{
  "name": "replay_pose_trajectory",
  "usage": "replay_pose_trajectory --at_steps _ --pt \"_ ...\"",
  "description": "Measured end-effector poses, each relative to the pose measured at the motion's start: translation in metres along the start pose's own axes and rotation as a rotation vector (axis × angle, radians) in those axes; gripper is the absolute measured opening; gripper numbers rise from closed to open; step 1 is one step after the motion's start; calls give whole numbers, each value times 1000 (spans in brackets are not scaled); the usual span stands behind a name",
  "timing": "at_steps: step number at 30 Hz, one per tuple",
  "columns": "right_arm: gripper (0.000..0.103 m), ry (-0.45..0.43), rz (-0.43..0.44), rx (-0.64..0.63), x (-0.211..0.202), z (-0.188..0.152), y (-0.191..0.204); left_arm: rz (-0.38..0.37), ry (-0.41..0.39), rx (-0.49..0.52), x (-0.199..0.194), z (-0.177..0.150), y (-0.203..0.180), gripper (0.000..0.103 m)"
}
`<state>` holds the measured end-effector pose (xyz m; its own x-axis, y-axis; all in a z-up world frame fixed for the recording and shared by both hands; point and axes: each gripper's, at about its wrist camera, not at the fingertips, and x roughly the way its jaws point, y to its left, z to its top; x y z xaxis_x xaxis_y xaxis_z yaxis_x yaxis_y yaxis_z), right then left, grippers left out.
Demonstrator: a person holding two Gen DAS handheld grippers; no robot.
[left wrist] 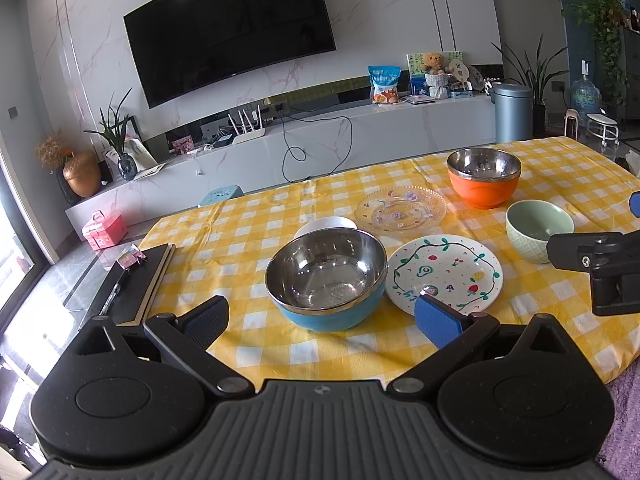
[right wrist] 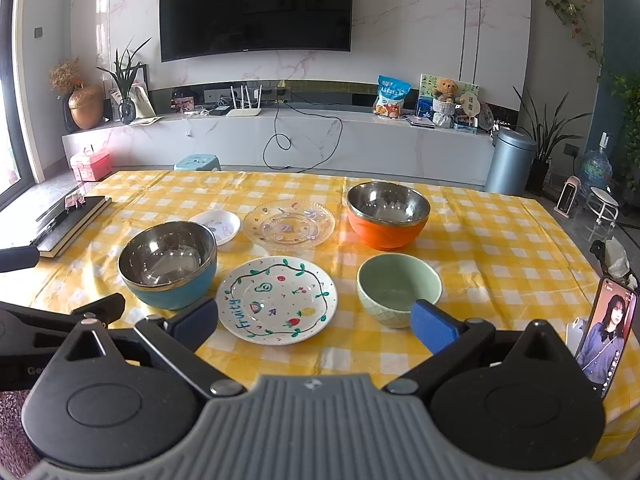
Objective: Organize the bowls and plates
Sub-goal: 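Move both grippers toward the blue-bottomed steel bowl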
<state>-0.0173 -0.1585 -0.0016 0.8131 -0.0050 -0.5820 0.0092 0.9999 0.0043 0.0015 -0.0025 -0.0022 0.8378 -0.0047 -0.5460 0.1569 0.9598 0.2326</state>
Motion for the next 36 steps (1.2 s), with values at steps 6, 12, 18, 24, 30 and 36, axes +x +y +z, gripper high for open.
replay_pose_trajectory --at_steps 6,12,18,24,30,36 --pt "101 2 0 0 0 0 0 -3 0 3 3 -4 0 103" --pt "101 3 -2 -2 1 -1 1 -2 1 2 3 -4 0 103" --pt "101 4 -2 -2 1 -1 1 -4 1 3 5 -6 0 103" --pt "101 6 -1 -4 1 -1 1 -3 3 1 5 -6 -1 103" --pt "101 11 -3 -7 4 -3 3 -4 3 2 5 -6 0 103" --pt "101 11 -3 -7 4 -3 3 -5 3 3 6 -6 0 103"
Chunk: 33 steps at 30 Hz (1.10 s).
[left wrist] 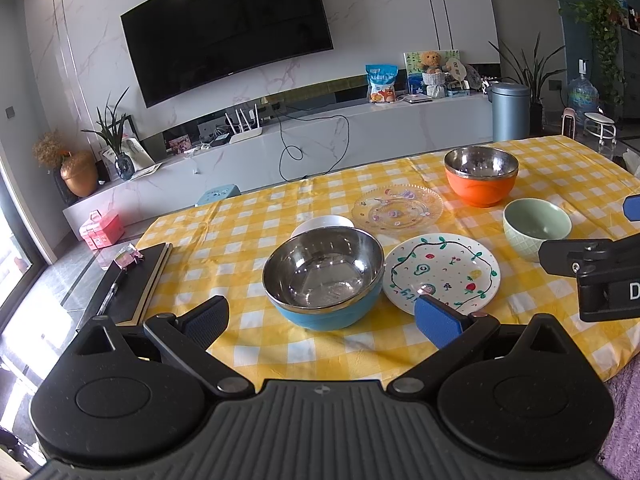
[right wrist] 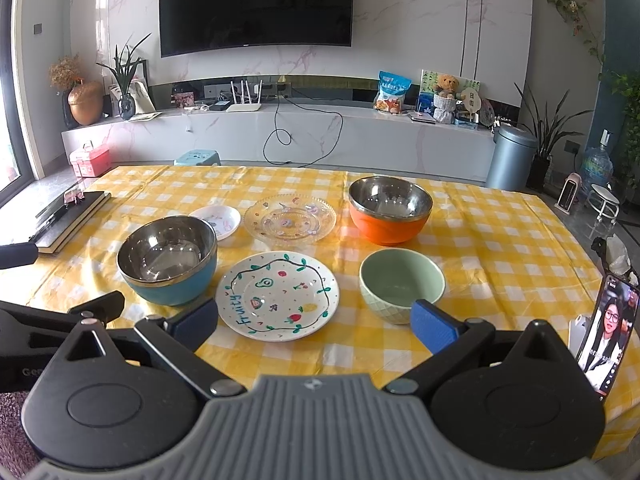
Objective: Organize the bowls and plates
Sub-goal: 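Move both grippers toward the blue-bottomed steel bowl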
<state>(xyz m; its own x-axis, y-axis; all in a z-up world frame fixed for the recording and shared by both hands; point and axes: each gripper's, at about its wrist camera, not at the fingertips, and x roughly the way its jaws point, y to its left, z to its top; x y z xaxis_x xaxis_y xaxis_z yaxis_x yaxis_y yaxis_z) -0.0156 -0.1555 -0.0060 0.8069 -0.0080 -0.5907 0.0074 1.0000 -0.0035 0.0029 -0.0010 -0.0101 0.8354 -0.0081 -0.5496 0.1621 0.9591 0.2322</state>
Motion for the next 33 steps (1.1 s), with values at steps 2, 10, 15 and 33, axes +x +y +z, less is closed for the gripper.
replay_pose_trajectory --at_steps 2,10,15,33 --pt "101 1 1 1 0 0 0 1 1 -1 1 0 0 103" --pt "101 2 1 1 0 0 0 -1 2 -1 0 0 0 103" --pt "101 2 0 1 1 -1 0 0 2 -2 0 0 1 103" --pt "101 -18 1 52 17 5 0 -27 -69 -213 3 0 29 103"
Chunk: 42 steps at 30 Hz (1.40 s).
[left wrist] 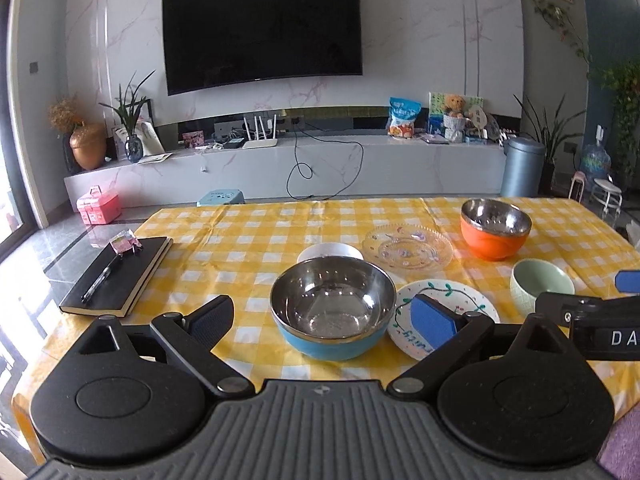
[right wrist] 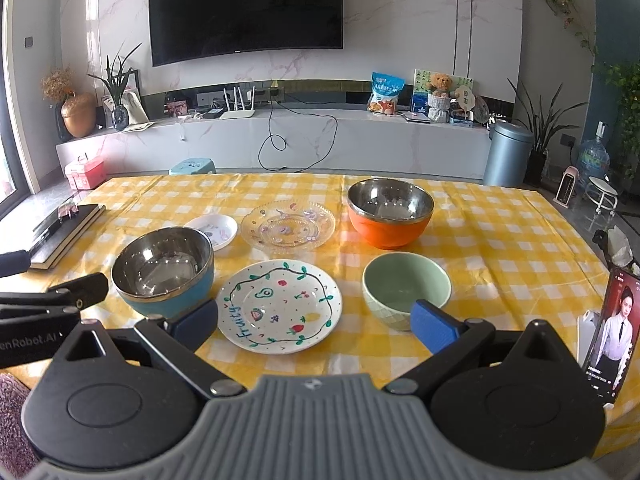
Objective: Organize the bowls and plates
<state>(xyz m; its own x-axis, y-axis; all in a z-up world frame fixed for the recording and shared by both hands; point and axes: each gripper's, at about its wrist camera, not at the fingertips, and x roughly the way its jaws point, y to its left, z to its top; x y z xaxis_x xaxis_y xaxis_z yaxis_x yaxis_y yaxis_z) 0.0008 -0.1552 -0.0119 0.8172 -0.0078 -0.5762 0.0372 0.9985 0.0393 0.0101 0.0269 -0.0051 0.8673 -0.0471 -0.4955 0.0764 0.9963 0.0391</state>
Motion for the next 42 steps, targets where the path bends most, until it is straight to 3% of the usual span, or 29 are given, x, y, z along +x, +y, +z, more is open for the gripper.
replay_pose_trajectory --at_steps 8,14,22,27,37,42 --pt "100 -1 64 91 29 9 13 -27 34 -198 17 9 34 102" --pt "98 49 132 104 58 14 35 1 77 -249 37 6 47 77" --pt "71 112 144 85 98 24 63 -7 112 -280 65 6 56 59" --pt "54 162 137 101 125 29 74 -43 187 -327 89 8 64 37" --pt "25 226 142 135 157 27 82 -78 257 -363 120 4 69 21" --pt "17 237 153 147 160 26 86 -78 274 -370 122 2 69 12"
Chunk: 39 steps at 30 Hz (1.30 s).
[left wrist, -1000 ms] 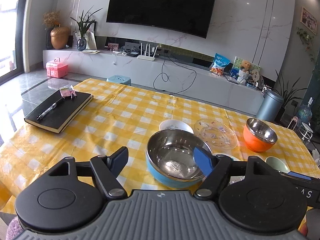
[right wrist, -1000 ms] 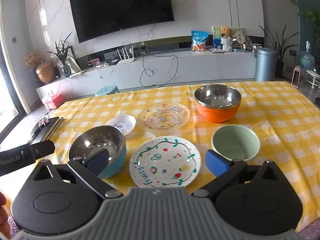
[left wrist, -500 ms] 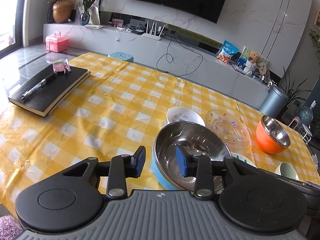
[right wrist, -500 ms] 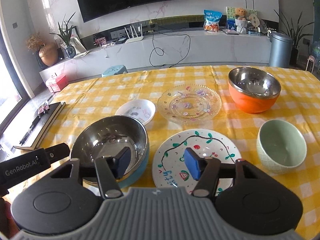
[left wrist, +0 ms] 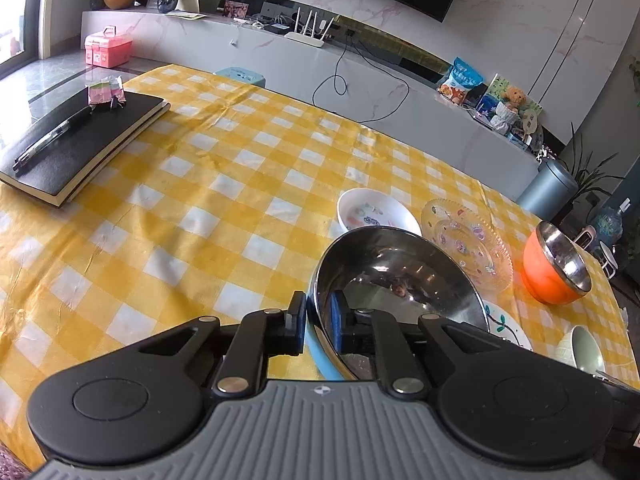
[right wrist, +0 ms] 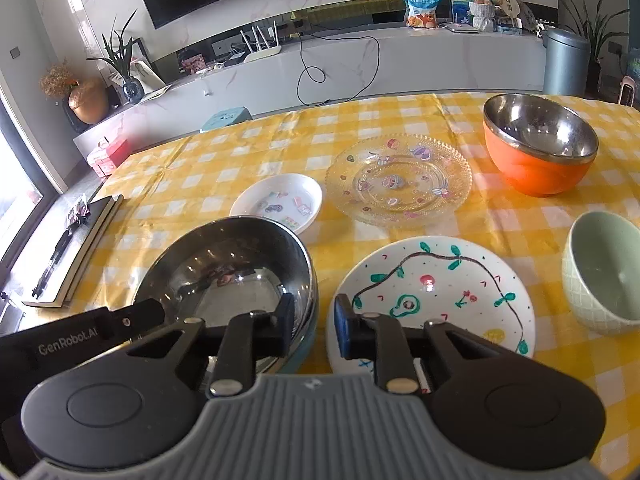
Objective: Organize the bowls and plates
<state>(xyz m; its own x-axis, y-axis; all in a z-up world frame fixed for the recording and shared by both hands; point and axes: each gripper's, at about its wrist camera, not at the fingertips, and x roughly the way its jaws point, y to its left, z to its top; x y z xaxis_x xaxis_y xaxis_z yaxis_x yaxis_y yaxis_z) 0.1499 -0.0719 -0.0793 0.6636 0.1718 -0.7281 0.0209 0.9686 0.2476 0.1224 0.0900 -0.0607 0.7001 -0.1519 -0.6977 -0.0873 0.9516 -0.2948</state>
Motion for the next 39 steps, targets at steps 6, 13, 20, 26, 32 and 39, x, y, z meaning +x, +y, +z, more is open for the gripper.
replay_pose_trajectory --at_steps 6,13,20,26,32,39 --pt "11 4 -3 10 -3 0 4 14 -8 10 -7 2 -2 10" --pt "9 -24 22 -3 -31 -4 7 19 -27 14 -40 0 -2 10" --pt "9 -10 70 2 -60 -19 10 17 -23 -2 -71 -12 9 11" --pt "9 47 118 21 -67 -35 10 25 -5 -24 -81 -24 23 11" --pt "9 105 135 35 -64 -50 10 26 12 -43 -78 -35 35 11" --pt "9 127 137 34 -57 -55 10 44 42 -43 -69 -45 42 10"
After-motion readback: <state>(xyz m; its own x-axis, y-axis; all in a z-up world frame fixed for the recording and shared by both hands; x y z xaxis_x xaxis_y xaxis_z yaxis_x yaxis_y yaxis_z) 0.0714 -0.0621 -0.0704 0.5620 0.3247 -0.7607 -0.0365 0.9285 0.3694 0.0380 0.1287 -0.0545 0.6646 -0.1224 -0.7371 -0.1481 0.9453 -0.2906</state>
